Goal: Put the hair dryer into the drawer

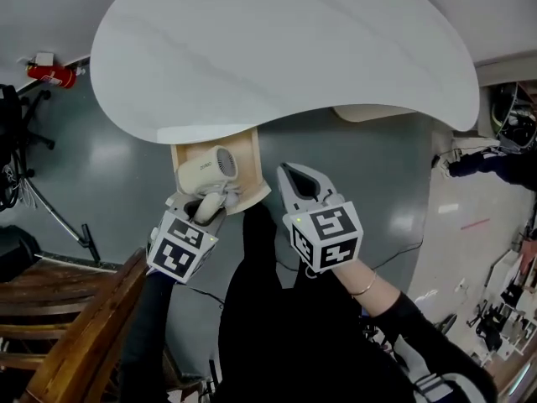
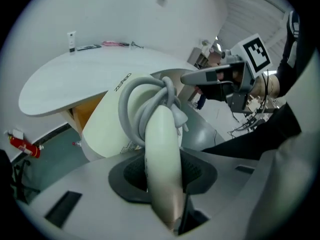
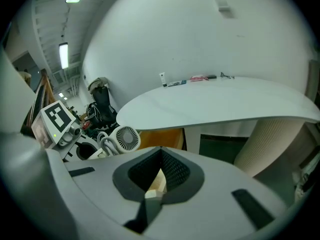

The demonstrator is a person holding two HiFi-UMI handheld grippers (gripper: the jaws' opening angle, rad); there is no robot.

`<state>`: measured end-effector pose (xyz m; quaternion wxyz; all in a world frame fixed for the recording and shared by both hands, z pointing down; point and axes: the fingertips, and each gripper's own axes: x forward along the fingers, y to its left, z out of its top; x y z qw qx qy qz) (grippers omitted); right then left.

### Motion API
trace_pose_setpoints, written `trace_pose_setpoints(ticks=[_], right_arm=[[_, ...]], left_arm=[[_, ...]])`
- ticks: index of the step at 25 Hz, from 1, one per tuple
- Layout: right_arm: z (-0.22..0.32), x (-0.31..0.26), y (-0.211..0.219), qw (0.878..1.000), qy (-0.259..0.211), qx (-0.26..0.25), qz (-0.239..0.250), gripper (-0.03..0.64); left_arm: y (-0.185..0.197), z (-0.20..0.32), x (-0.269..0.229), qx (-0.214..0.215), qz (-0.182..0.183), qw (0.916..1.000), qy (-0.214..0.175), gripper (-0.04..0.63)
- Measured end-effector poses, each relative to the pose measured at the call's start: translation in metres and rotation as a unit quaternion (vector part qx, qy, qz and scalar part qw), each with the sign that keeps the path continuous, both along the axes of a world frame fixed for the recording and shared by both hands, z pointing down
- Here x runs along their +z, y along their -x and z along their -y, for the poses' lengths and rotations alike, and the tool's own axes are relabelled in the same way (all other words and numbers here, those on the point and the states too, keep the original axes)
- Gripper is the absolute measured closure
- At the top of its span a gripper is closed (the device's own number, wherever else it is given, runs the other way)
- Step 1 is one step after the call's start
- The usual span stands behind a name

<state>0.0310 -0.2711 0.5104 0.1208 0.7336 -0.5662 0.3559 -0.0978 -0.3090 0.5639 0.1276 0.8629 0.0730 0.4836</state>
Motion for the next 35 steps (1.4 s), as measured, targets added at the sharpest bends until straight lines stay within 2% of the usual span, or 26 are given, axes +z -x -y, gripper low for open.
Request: trace_pose_setpoints(ticks=[5, 9, 15, 22, 26, 28, 33, 35], right_arm=[[0.001, 0.004, 0.001, 1.000, 0.002, 0.009, 0.005, 0.615], [0.002, 0.006, 0.003, 1.000, 0.001, 0.016, 0.011, 0.615], [-0.008, 0.015, 0.005, 0.999, 0.011, 0.010, 0.029, 0.615], [0.001, 0.038, 0.004, 0.998, 0.016, -0.007, 0.057, 0.615], [0.010, 0.059, 0.007, 0.997, 0.045, -0.033, 0.059, 0.615], [0.015, 0.070, 0.007, 0.996, 0.058, -0.041, 0.061, 0.615], [0.021, 0.090, 0.010, 0.992, 0.078, -0.045, 0.084, 0.615], [0.023, 0.094, 0.009, 0.992, 0.083, -0.045, 0.081, 0.615]], left_arm=[[0.006, -0.003, 0.012, 0.078, 0.055, 0.9954, -0.004, 0.459], [0.005, 0.000, 0.021, 0.125, 0.080, 0.9890, 0.000, 0.459], [0.007, -0.002, 0.038, 0.175, 0.148, 0.9732, 0.003, 0.459], [-0.008, 0.006, 0.060, 0.240, 0.188, 0.9523, -0.013, 0.459], [-0.006, 0.016, 0.078, 0.255, 0.220, 0.9413, -0.021, 0.459], [-0.007, 0.022, 0.086, 0.256, 0.231, 0.9384, -0.021, 0.459], [-0.008, 0.031, 0.101, 0.269, 0.261, 0.9270, -0.023, 0.459], [-0.011, 0.035, 0.108, 0.268, 0.265, 0.9255, -0.031, 0.459]])
